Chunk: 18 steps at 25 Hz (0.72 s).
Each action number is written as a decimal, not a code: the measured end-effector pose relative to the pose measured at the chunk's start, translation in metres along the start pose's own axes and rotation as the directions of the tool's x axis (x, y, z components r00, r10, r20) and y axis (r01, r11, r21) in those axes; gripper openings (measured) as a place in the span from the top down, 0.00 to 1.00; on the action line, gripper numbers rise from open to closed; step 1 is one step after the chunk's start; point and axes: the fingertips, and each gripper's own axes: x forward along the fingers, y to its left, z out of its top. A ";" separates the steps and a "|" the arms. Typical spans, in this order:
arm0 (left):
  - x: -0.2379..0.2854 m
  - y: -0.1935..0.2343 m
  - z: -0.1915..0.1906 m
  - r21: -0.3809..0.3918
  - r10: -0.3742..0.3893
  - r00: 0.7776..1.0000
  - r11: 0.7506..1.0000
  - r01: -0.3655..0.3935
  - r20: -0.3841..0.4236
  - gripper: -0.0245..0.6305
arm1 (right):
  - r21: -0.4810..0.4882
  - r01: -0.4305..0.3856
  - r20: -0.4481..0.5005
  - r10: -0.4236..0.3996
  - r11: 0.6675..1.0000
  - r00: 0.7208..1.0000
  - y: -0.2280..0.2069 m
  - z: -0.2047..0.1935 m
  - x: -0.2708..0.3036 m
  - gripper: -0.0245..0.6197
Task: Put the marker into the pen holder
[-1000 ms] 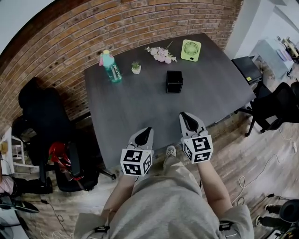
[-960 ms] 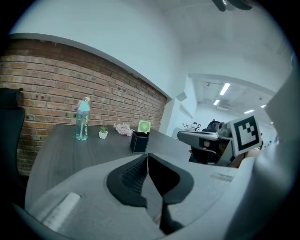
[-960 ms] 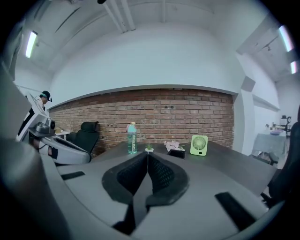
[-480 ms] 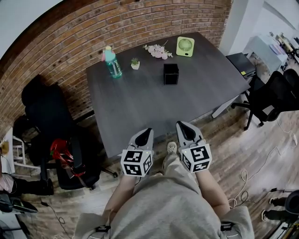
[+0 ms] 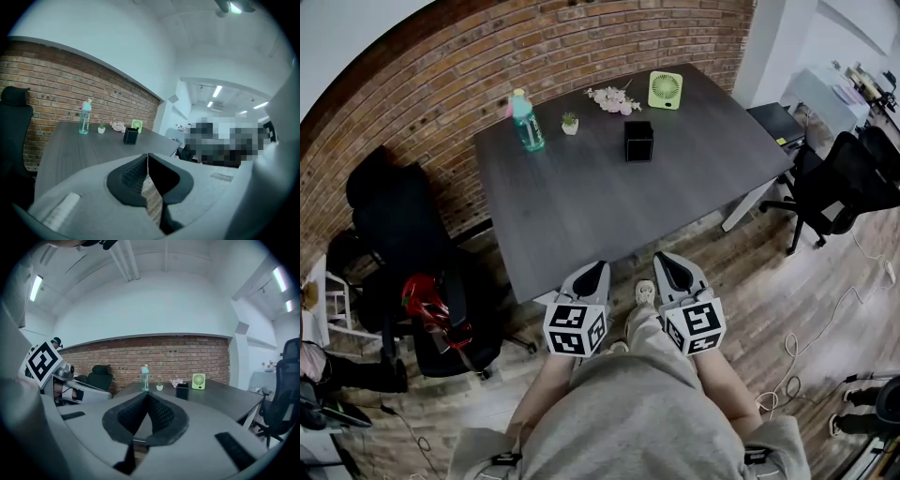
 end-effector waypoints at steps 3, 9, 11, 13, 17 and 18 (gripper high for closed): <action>-0.007 -0.003 -0.004 0.002 -0.004 1.000 1.000 0.004 -0.003 0.93 | 0.001 0.003 -0.001 -0.003 1.000 1.000 0.004 -0.002 -0.007 0.96; -0.014 -0.006 -0.006 0.000 -0.005 1.000 1.000 0.005 -0.001 0.93 | -0.001 0.007 0.006 -0.007 1.000 1.000 0.008 0.000 -0.013 0.96; -0.015 -0.007 -0.006 0.001 -0.007 1.000 1.000 0.007 0.000 0.93 | 0.002 -0.002 0.015 0.002 1.000 1.000 0.010 0.001 -0.015 0.96; -0.017 -0.007 -0.006 0.002 -0.008 1.000 1.000 0.008 0.002 0.93 | 0.004 -0.005 0.021 0.005 1.000 1.000 0.011 0.001 -0.016 0.96; -0.018 -0.007 -0.006 0.000 -0.008 1.000 1.000 0.008 0.002 0.93 | 0.009 0.001 0.026 -0.001 1.000 1.000 0.012 0.002 -0.016 0.96; -0.017 -0.007 -0.006 -0.001 -0.008 1.000 1.000 0.008 0.001 0.93 | 0.012 0.001 0.027 -0.001 1.000 1.000 0.012 0.003 -0.015 0.96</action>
